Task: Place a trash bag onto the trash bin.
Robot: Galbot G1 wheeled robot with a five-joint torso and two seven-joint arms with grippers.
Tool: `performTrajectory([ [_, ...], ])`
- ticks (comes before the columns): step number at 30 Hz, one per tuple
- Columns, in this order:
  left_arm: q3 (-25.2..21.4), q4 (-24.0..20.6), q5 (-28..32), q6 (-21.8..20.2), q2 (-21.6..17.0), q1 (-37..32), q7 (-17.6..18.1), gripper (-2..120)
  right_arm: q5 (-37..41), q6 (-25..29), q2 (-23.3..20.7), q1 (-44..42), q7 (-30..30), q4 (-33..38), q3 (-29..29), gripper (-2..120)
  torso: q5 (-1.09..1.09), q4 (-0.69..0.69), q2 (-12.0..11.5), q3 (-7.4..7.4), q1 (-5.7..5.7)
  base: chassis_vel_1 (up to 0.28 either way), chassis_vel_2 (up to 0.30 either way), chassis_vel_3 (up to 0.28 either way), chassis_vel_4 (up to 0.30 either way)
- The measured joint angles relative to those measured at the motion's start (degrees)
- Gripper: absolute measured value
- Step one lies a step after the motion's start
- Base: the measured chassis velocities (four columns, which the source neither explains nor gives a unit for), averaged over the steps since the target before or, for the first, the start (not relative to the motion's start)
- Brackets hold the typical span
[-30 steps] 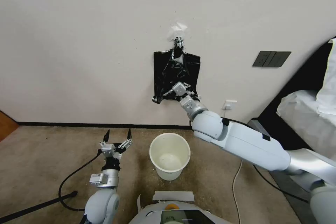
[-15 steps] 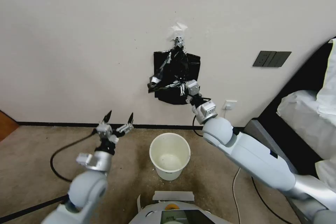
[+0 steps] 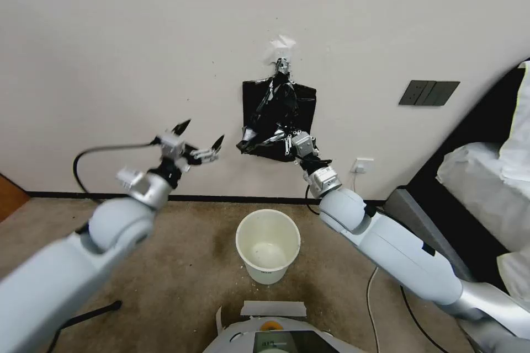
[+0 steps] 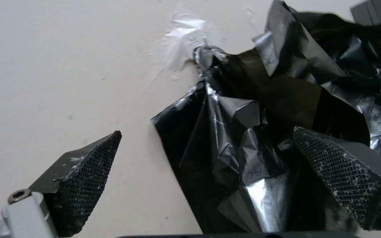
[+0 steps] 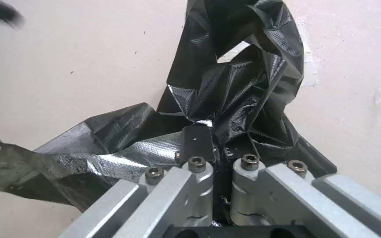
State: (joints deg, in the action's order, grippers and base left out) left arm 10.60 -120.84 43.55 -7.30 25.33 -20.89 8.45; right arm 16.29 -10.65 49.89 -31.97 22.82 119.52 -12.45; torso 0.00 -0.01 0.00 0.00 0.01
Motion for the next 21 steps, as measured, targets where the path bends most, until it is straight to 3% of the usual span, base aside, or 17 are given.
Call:
performTrajectory([
  [2, 7.3, 2.0, -3.0, -0.8, 0.6, 6.6, -1.5, 100, 0.0, -0.1, -0.1, 0.0, 0.0, 0.1, 0.1, 0, 0.00, 0.01, 0.0, 0.00, 0.00, 0.000, 0.000, 0.000, 0.000],
  [3, 7.3, 2.0, -3.0, -0.8, 0.6, 6.6, -1.5, 100, 0.0, -0.1, -0.1, 0.0, 0.0, 0.1, 0.1, 0, 0.00, 0.01, 0.0, 0.00, 0.00, 0.000, 0.000, 0.000, 0.000],
  [7, 18.7, 5.4, -8.1, -3.7, 2.5, 18.7, -4.5, 100, 0.2, -0.2, -0.4, 0.0, 0.0, 0.5, 0.4, 0, 0.00, 0.00, 0.0, 0.00, 0.00, 0.000, 0.000, 0.000, 0.000],
  [11, 22.7, 6.8, -9.4, -5.1, 3.2, 23.3, -5.8, 100, 0.3, -0.2, -0.5, 0.0, 0.0, 0.8, 0.5, 0, 0.01, 0.00, 0.0, 0.00, 0.00, 0.000, 0.000, 0.000, 0.000],
  [14, 29.2, 8.3, -10.4, -8.3, 4.6, 30.1, -7.4, 100, 0.5, -0.3, -0.7, -0.1, 0.1, 1.3, 0.8, 0, 0.01, 0.01, 0.0, 0.00, 0.00, 0.000, 0.000, 0.000, 0.000],
  [21, 37.0, 9.1, -15.2, -10.6, 5.7, 36.1, -10.5, 100, 0.7, -0.4, -0.4, -0.1, 0.2, 1.5, 0.8, 0, 0.00, 0.02, 0.0, 0.00, 0.00, 0.000, 0.000, 0.000, 0.000],
])
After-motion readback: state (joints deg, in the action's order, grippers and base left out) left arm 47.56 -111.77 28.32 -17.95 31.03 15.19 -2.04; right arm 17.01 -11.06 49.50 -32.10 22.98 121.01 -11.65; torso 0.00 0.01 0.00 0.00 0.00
